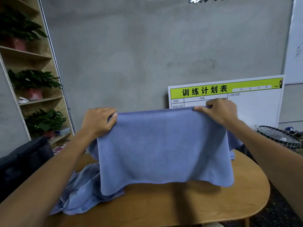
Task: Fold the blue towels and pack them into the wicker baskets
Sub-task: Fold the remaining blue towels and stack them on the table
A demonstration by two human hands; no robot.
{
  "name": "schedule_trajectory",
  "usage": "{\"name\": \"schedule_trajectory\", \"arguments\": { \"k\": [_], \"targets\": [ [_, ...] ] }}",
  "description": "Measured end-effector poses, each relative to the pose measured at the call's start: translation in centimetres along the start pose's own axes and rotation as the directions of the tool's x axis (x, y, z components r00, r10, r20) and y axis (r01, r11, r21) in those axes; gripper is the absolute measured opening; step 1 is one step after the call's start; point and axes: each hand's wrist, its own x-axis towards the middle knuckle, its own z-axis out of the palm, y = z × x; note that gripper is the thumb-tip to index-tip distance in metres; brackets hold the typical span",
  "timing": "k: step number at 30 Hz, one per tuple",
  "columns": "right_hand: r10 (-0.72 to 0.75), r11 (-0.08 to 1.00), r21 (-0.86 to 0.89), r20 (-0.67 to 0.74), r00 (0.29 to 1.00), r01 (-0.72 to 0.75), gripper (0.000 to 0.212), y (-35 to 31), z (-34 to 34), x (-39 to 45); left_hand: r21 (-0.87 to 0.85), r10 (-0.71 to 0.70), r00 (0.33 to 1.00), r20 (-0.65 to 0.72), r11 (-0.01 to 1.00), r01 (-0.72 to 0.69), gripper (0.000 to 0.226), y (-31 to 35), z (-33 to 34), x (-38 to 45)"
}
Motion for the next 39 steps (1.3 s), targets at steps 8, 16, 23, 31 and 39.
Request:
{"name": "schedule_trajectory", "arguments": {
  "k": [8,16,23,31,39],
  "targets": [
    [0.029,0.986,-0.167,0.222,0.975,0.009,0.073,2.3,7.7,0.6,0.037,-0.011,0.987,0.158,0.999,0.005,0.030,-0.9,8.5,-2.7],
    [-0.124,0.976,-0.143,0.249,0.961,0.163,0.064,11.2,27.2,-8.8,-0.093,-0.014,0.911,0.412,0.994,0.058,0.055,3.2,26.9,-17.3],
    [-0.269,0.952,-0.113,0.141,0.953,0.286,0.053,14.0,33.3,-12.4,-0.037,0.034,0.907,0.420,0.999,-0.020,0.036,3.8,31.2,-19.7],
    [-0.089,0.990,-0.069,0.389,0.917,0.125,0.050,11.7,29.2,-15.2,-0.212,-0.195,0.741,0.643,0.884,0.416,0.044,12.5,25.8,-20.9],
    [0.047,0.996,-0.087,0.738,0.673,0.026,0.114,11.2,26.3,-18.9,-0.060,-0.185,0.414,0.891,0.857,0.512,0.099,12.9,23.8,-22.6]
  ]
}}
